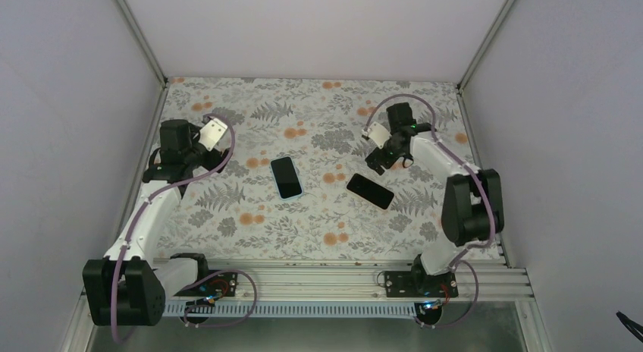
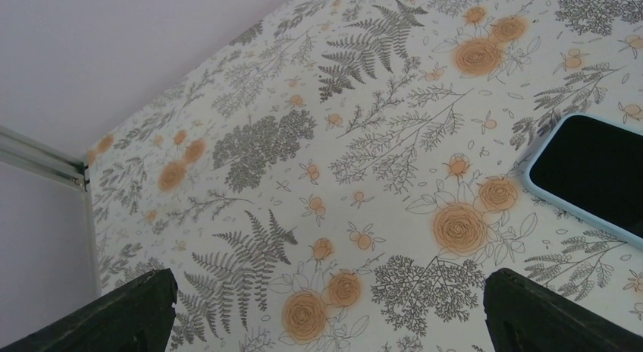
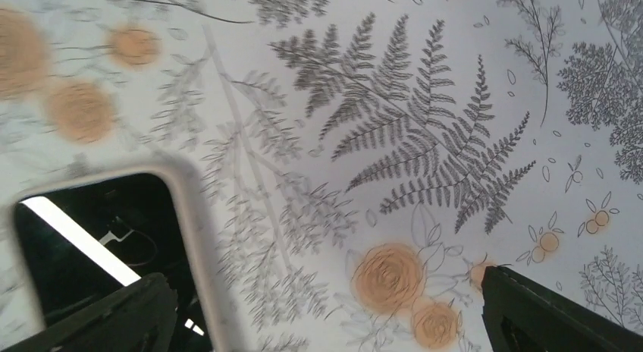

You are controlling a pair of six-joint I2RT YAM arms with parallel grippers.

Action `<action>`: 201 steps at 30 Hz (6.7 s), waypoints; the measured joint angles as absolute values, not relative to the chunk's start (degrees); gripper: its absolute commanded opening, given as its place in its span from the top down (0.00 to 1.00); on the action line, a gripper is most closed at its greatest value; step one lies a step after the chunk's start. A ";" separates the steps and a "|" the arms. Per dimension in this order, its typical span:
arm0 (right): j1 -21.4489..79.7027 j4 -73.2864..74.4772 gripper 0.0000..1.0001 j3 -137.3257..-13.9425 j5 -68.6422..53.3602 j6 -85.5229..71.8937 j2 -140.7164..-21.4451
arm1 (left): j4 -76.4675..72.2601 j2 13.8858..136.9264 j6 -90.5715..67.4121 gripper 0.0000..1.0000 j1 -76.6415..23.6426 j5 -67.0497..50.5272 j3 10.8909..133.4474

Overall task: Take the phone out of the phone case
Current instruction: Adjust the phone at the center of the board, then pick up the phone at the center of the board, then remove the phone case from the phone.

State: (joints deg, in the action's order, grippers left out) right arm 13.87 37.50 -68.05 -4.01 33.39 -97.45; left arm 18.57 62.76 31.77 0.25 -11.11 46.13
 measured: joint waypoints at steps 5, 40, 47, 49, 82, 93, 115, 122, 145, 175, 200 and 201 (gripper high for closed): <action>13.54 41.45 0.00 -64.34 -8.47 39.07 -90.06 | 18.50 61.98 31.83 0.00 0.25 -11.20 44.66; 18.24 35.77 0.00 -50.26 -7.94 43.22 -93.86 | 19.05 65.54 30.46 0.00 0.25 -18.28 45.19; 18.68 35.68 0.17 -51.62 -8.23 43.27 -95.31 | 19.05 66.50 30.85 0.00 0.25 -18.31 45.25; 18.83 35.27 0.28 -51.77 -8.38 43.00 -95.59 | 19.14 67.11 30.92 0.00 0.25 -18.35 45.56; 38.81 18.85 0.49 -57.60 8.05 37.87 -85.49 | 65.69 112.03 40.42 0.01 -6.24 -61.52 93.91; 47.72 14.57 0.48 -64.51 12.19 38.98 -89.52 | 72.27 116.92 41.91 0.01 -6.68 -62.59 100.66; 50.98 9.85 0.45 -73.73 14.70 42.39 -101.27 | 77.34 118.34 44.18 0.68 -8.75 -62.11 101.86; 51.07 9.39 0.44 -73.89 15.14 42.65 -101.69 | 76.71 118.34 44.45 0.94 -8.67 -61.58 101.32; 43.16 34.92 0.00 -73.17 -3.49 43.42 -86.56 | 77.36 109.19 50.22 0.98 -10.72 -55.66 95.96; 28.40 38.04 0.08 -71.88 -26.98 35.90 -82.70 | 66.02 90.26 46.92 0.98 -17.54 -46.50 84.38; 27.29 33.01 0.09 -73.69 -24.05 33.76 -89.58 | 63.96 92.27 45.54 0.98 -18.85 -43.55 85.36; 27.24 33.06 0.08 -74.06 -23.79 33.74 -90.00 | 63.88 92.31 45.47 0.98 -19.03 -43.16 85.56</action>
